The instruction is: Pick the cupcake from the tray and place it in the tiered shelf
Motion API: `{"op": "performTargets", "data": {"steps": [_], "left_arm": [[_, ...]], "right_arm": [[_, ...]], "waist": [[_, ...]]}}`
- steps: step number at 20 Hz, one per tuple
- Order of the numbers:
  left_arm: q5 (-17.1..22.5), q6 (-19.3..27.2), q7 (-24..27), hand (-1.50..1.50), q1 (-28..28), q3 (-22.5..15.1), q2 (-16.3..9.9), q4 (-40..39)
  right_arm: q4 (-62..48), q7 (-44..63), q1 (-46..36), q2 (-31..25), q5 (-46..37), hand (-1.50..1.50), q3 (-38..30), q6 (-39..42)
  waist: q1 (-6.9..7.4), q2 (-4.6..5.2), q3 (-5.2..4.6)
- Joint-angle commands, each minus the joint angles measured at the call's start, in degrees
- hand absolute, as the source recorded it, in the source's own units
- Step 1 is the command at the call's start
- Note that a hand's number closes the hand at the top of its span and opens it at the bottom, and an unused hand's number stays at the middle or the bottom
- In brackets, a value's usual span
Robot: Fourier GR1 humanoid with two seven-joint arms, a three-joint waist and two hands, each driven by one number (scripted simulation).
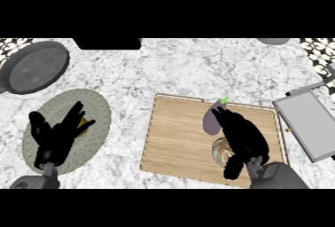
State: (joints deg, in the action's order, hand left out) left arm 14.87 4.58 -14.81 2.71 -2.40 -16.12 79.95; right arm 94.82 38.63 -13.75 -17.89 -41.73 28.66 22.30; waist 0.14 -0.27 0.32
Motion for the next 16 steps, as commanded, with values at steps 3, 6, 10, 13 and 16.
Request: {"op": "performTargets", "data": {"steps": [3,6,10,13,16], "left_arm": [[0.3,-2.9,-1.0,0.0,-1.4,3.2,-1.4,-2.2],[-1.7,-0.9,-2.3,0.0,-2.5,1.5,0.4,0.4],[-3.3,-0.7,-1.4,0.0,0.4,1.1,2.7,-3.0],[-2.7,0.2,-2.1,0.0,0.8,0.8,2.8,-1.8],[-1.9,-2.4,-3.5,0.0,0.4,2.6,0.0,-1.5]], "right_arm": [[-0.7,-3.8,0.9,1.9,-1.7,-1.5,-2.2,0.1],[-2.5,-8.8,2.0,0.2,-2.4,-1.5,-3.7,-1.2],[-9.4,-10.5,0.2,5.5,-5.4,-1.5,-1.8,-3.0],[-10.2,-14.2,-1.5,-1.8,-7.0,1.5,5.7,7.0],[-14.5,-17.4,-0.9,3.4,-5.3,1.5,2.8,1.6]], "waist": [[-0.03,0.25,-0.32],[-0.04,0.22,-0.31],[-0.05,0.29,-0.32],[0.57,0.46,-0.36],[0.33,0.39,-0.3]]}}
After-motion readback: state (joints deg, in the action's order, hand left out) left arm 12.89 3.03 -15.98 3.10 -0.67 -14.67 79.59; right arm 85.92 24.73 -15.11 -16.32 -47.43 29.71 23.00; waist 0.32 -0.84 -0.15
